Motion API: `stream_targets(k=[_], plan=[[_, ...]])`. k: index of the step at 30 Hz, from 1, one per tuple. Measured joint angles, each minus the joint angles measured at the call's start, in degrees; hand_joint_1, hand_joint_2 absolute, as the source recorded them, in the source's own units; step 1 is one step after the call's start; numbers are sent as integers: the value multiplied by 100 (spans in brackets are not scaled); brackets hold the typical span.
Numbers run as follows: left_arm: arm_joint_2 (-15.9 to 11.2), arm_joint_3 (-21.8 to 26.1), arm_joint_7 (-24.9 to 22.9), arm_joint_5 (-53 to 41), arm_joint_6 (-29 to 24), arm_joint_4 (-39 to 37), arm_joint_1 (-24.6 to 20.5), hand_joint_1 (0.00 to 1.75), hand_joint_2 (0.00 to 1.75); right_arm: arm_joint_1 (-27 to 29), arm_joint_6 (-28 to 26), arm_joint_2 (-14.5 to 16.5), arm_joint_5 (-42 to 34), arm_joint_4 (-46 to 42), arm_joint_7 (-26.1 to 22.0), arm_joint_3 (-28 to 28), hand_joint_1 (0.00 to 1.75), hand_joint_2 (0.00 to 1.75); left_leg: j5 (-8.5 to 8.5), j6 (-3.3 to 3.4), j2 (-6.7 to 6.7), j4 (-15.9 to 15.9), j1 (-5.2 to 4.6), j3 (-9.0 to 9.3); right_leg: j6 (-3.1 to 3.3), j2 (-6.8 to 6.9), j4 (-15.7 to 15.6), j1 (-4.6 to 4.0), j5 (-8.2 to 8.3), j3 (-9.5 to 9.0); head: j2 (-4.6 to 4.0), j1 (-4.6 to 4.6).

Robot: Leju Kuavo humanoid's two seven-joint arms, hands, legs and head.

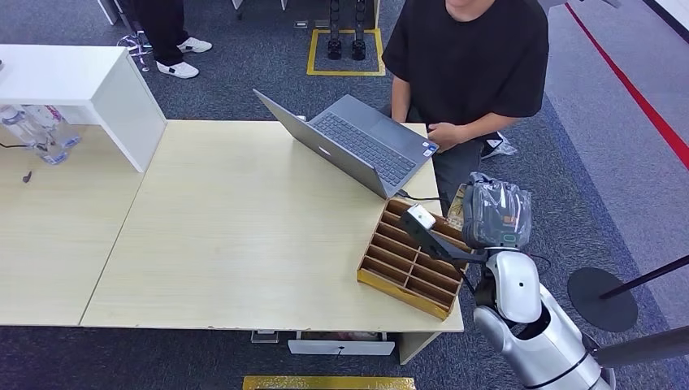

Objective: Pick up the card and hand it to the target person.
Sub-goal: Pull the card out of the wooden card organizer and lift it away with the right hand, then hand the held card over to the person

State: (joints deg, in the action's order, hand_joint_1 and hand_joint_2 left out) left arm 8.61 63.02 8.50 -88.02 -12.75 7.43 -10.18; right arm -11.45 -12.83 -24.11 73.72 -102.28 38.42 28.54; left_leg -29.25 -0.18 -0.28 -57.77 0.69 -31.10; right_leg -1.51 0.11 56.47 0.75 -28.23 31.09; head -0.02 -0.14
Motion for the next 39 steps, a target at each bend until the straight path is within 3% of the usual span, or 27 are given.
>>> stream_targets(k=[4, 11, 16, 22, 23, 25, 27, 29, 39], plan=[[0, -73, -33, -1, 45, 0, -28, 0, 0, -273, 89, -184, -146, -1, 27, -167, 156, 175, 0, 0, 0, -1, -1, 0, 0, 0, 0, 1, 0, 0, 0, -1], [42, -199, -105, 0, 74, 0, -63, 0, 0, -600, 109, -496, -358, 9, 96, -429, 175, 175, 0, 0, 0, -2, -1, -1, -1, 0, 0, 1, 1, 0, 0, 1], [54, -299, -109, -1, 80, 0, -94, 0, 0, -758, 148, -656, -410, 56, 126, -525, 173, 175, 0, 0, -1, -1, 0, -1, -1, 1, 0, 0, 0, 0, 0, 1], [83, -372, -116, 0, 80, 1, -106, 0, 0, -820, 155, -766, -414, 103, 153, -561, 158, 175, 0, 0, -1, -2, 0, -2, -1, 2, 0, 0, 0, 0, 0, 0], [84, -383, -121, -1, 80, 1, -108, 0, 0, -822, 155, -783, -409, 116, 157, -570, 148, 175, 0, 0, -1, -2, 0, -2, -1, 2, 0, 0, 0, 0, 0, 1], [85, -398, -138, -1, 80, 1, -111, 0, 0, -821, 160, -809, -356, 141, 160, -585, 94, 175, 0, 0, -1, -2, -1, -2, -1, 1, 0, 1, 0, 1, 0, 1], [86, -412, -159, -1, 81, 0, -113, 0, 0, -817, 208, -844, -236, 165, 160, -590, 28, 175, 0, 0, -1, -2, 0, -2, -1, 1, 0, 1, 0, 2, 0, 0], [89, -431, -167, -1, 82, 0, -115, 0, 0, -806, 290, -885, -116, 186, 160, -590, 4, 175, 0, 0, -1, -2, 0, -2, -1, 1, 0, 0, 0, 2, 0, 1], [95, -454, -179, 0, 82, 0, -121, 0, 0, -764, 992, -1026, 43, 262, 160, -574, 0, 175, 0, 0, -1, -2, -1, -2, -1, 1, 0, 1, 1, 1, 0, 1]])
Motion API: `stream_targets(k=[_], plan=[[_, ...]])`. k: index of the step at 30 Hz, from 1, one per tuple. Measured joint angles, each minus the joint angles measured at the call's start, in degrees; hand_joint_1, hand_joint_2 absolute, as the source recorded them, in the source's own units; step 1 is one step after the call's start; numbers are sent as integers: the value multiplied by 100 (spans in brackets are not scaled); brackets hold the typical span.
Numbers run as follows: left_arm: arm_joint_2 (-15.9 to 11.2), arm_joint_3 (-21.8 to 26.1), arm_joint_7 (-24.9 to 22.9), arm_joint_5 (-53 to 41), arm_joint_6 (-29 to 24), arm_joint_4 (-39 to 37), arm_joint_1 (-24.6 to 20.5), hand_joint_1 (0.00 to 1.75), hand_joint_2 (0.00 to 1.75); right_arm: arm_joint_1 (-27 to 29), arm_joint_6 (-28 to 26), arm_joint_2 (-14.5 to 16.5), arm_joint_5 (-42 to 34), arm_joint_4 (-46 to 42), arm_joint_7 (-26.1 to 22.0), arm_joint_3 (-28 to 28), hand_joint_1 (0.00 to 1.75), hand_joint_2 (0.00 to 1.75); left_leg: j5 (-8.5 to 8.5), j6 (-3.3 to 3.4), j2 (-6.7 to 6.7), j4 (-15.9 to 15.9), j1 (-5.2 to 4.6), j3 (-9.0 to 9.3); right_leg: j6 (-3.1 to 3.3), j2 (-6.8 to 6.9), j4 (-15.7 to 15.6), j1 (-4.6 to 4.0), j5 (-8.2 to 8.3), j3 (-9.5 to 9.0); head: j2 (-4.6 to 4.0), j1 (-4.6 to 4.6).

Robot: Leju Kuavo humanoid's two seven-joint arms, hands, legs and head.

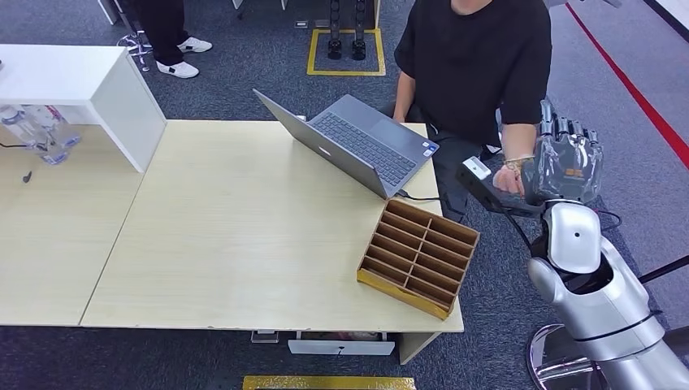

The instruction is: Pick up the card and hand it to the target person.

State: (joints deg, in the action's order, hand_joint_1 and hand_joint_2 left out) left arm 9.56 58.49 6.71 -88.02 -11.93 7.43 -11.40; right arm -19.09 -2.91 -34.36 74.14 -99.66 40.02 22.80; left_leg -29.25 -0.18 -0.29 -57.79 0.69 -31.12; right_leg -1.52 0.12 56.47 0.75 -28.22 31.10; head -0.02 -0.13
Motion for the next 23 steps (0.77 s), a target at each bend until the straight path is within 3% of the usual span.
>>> stream_targets(k=[8, 16, 23], plan=[[-1, -28, 6, 0, -1, 0, 1, 0, 0, 39, -83, -14, -101, 38, 0, 54, 0, 175, 0, 0, 0, 0, 0, -1, 0, 0, 0, 0, 0, 0, 0, -1], [-1, -25, 65, 3, -22, 0, 10, 0, 0, 221, -923, 99, 149, -124, -26, 120, 0, 175, 0, 0, 0, 1, 0, -3, 0, 1, 0, 0, 0, 0, 0, 0], [-1, -15, 138, 34, -111, 0, 55, 0, 0, 615, -2224, 415, 133, -424, -114, 150, 0, 175, 0, 0, -1, 2, 2, -3, 0, 2, 0, -2, -1, 0, 0, -1]])
